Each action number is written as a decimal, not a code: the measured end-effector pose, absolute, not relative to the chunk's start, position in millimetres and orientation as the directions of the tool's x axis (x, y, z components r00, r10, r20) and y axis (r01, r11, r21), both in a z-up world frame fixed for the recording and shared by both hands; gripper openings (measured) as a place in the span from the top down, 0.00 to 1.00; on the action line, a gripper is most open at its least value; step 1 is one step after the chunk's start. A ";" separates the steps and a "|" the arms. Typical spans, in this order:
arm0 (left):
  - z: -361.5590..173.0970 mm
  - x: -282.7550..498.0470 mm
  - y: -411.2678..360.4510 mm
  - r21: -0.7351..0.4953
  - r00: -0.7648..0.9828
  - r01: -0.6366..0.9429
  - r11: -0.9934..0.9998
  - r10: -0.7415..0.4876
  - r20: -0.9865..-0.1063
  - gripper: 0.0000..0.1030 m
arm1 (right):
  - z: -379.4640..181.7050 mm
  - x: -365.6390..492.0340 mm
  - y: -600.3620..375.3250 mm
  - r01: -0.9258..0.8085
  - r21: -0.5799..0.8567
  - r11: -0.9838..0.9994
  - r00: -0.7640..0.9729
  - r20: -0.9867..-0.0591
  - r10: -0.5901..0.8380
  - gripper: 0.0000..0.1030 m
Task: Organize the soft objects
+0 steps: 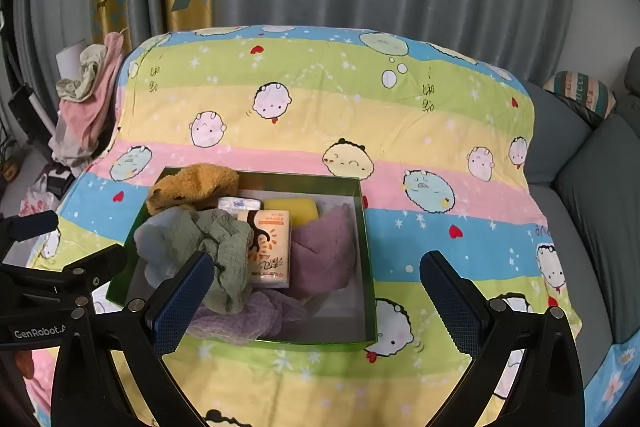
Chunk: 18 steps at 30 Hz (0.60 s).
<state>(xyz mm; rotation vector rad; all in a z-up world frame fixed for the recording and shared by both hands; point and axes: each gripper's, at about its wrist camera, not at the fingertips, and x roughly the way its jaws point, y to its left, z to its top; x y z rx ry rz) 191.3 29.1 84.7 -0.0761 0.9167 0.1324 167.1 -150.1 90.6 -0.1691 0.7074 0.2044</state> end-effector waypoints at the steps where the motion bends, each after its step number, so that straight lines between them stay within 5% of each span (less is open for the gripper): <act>1: 85.1 191.1 28.9 -0.008 0.603 -0.147 0.989 0.083 -0.794 0.01 | 90.4 166.8 -150.1 -0.242 -0.087 0.966 0.742 -0.658 0.127 0.00; 18: 73.9 196.4 29.6 -0.003 0.587 -0.151 0.989 0.087 -0.805 0.01 | 81.0 172.2 -148.4 -0.244 -0.098 0.965 0.732 -0.672 0.117 0.00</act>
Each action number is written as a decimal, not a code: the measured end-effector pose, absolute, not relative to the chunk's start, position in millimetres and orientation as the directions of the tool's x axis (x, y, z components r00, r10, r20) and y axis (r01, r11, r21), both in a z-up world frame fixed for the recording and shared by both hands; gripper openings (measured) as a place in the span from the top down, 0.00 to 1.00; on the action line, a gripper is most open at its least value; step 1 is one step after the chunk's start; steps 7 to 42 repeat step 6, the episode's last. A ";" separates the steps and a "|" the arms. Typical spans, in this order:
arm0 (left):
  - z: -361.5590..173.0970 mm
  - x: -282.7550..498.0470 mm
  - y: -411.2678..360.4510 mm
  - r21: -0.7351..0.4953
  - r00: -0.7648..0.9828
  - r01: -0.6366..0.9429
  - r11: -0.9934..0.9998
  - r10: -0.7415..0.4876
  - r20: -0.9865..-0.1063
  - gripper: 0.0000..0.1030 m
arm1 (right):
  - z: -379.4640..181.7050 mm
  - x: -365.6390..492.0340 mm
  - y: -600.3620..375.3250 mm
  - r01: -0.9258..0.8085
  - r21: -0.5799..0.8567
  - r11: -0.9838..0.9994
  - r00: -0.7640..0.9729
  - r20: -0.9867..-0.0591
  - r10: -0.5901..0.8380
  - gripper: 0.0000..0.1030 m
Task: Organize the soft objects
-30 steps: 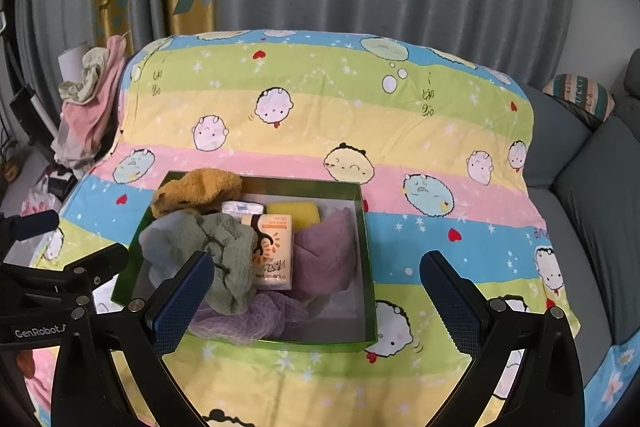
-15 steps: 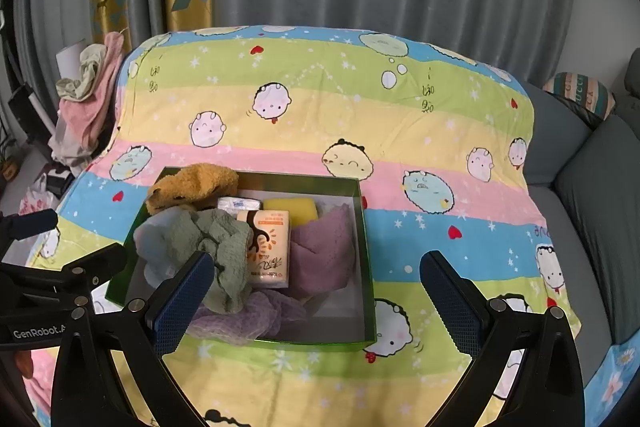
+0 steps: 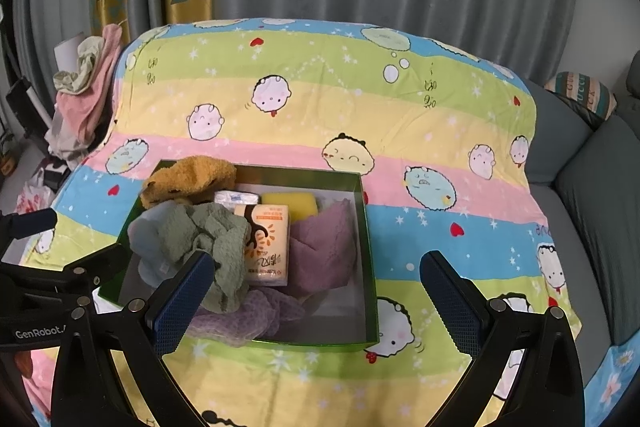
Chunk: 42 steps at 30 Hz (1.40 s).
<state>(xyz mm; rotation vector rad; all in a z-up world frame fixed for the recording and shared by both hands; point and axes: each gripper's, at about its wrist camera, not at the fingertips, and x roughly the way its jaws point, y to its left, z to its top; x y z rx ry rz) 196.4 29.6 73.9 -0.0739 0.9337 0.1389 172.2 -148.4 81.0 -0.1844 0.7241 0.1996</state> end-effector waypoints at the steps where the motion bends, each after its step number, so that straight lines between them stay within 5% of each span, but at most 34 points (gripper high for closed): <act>1: 73.0 196.9 29.2 -0.002 0.586 -0.150 0.989 0.087 -0.806 0.01 | 79.4 173.0 -147.6 -0.244 -0.099 0.965 0.730 -0.674 0.115 0.00; 42: 69.1 198.2 29.3 0.000 0.590 -0.158 0.987 0.094 -0.802 0.01 | 73.2 175.4 -144.3 -0.248 -0.096 0.964 0.720 -0.684 0.118 0.00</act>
